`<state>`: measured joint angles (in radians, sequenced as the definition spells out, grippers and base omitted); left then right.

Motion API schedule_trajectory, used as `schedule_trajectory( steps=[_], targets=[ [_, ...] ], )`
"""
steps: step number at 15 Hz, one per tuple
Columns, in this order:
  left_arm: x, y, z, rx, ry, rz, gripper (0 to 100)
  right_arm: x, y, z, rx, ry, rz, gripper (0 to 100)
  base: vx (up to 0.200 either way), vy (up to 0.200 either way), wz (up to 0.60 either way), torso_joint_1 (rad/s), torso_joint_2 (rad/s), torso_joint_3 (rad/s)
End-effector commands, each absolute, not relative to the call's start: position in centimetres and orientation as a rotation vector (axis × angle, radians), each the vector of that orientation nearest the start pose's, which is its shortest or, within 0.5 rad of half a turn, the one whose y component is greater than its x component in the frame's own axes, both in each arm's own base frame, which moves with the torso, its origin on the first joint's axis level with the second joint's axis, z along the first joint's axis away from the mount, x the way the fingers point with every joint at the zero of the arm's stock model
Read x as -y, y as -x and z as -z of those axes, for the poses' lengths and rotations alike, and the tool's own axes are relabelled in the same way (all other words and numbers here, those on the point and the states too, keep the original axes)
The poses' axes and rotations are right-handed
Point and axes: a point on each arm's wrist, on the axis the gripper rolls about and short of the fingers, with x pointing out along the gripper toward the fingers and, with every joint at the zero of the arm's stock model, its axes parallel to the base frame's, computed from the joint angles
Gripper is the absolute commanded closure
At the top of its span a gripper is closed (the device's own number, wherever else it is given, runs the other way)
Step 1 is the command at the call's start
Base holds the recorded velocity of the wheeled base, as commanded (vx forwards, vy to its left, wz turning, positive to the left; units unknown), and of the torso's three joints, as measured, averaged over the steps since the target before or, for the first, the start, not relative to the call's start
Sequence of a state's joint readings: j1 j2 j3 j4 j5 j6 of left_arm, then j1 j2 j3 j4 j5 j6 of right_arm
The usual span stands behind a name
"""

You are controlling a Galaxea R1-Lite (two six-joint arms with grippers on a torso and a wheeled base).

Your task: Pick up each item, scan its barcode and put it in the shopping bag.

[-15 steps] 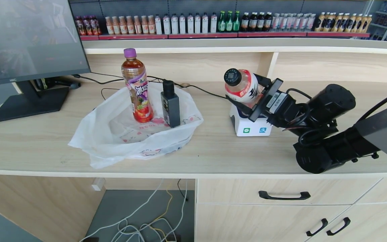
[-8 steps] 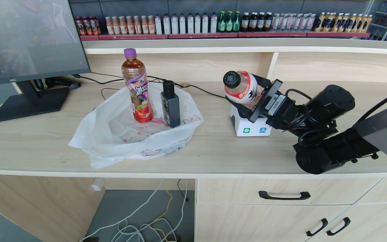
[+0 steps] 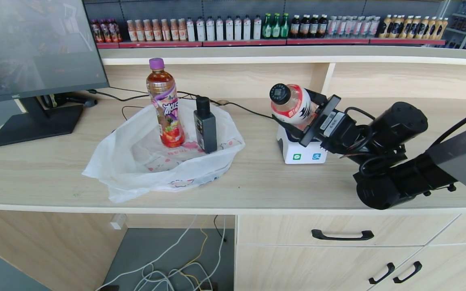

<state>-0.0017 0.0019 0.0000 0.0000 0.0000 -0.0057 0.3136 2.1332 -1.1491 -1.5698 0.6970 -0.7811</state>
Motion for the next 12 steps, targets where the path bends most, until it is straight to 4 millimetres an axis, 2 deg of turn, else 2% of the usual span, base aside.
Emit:
schedule_trajectory(
  steps=[1, 3, 9, 12],
  targets=[
    [0.0, 2.3, -7.6, -0.002, 0.006, 0.002, 0, -13.7, -37.3, -21.0, 0.972, 0.808, -0.692, 100, 0.0, 0.0, 0.0, 0.0, 0.0, 0.0],
    [0.0, 2.3, -7.6, -0.002, 0.006, 0.002, 0, -13.8, -37.0, -21.5, 0.979, 0.789, -0.702, 100, 0.0, 0.0, 0.0, 0.0, 0.0, 0.0],
    [0.0, 2.3, -7.6, -0.002, 0.006, 0.002, 0, -14.4, -34.6, -24.8, 1.034, 0.728, -0.654, 100, 0.0, 0.0, 0.0, 0.0, 0.0, 0.0],
    [0.0, 2.3, -7.6, -0.002, 0.006, 0.002, 0, -14.1, -32.3, -26.2, 1.002, 0.651, -0.62, 100, 0.0, 0.0, 0.0, 0.0, 0.0, 0.0]
  ],
)
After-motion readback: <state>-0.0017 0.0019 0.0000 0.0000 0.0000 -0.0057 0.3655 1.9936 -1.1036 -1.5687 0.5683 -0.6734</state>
